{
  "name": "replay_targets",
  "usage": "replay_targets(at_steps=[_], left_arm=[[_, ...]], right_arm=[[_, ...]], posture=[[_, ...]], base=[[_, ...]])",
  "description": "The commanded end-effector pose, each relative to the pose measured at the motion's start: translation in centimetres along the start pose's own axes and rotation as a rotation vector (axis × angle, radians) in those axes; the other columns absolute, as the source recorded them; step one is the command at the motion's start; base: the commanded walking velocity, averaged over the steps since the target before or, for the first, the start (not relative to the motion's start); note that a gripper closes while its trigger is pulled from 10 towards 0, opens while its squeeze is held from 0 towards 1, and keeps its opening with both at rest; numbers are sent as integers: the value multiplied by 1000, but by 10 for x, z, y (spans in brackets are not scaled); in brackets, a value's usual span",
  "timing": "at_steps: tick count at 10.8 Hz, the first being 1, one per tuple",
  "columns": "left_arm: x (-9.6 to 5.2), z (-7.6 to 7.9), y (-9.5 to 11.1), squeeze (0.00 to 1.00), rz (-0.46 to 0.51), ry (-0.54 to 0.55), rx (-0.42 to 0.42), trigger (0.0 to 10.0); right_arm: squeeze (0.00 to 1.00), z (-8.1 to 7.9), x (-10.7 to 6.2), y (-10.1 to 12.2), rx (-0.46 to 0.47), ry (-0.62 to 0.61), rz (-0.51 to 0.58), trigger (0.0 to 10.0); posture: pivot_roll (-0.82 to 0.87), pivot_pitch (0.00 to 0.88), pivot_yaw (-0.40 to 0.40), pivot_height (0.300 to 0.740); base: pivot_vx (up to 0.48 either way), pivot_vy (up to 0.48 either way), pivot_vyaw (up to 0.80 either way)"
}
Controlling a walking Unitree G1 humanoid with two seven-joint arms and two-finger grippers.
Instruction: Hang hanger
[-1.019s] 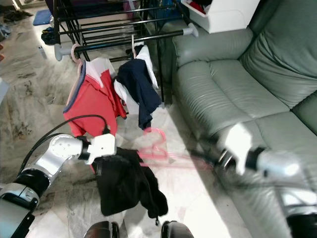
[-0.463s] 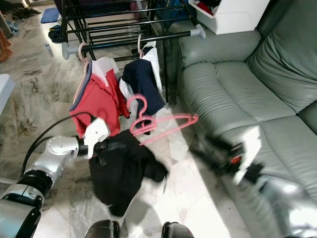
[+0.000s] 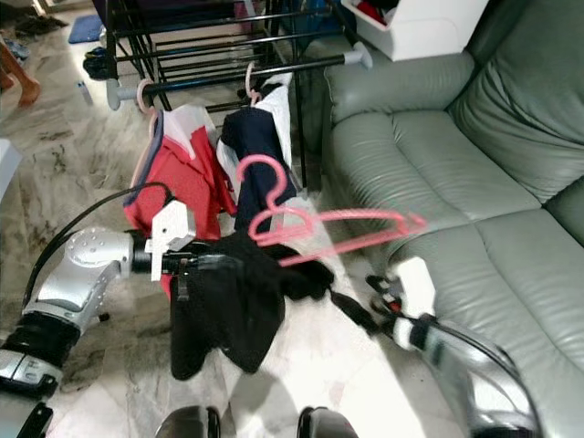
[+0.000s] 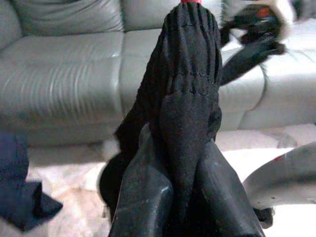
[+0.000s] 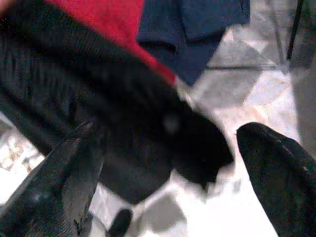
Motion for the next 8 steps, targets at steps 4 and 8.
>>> replay_targets(at_steps=[4,8], left_arm=[[10,16,33,0,61,-86,100,0],[19,26,56,0,122,-110,131,0]], right_arm=[[0,-14,15,-3,135,64,15,10000],[0,-38,20,-20,130,208,-97,10000]], posture=[[-32,79,22,740],[-36,81,13,740]], base=[[0,0,0],[0,0,0]])
Point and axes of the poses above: a point about 5 cm out from each wrist's last joint towards the gripper, its own x axis pointing out of the wrist towards the gripper, its own y axis along the axis of the wrist's last joint, z = x × y, the point moved 4 cm from there along x, pointing out of the wrist towards the gripper, and after that the axes turned 10 degrees about -x, right-handed, at the moved point
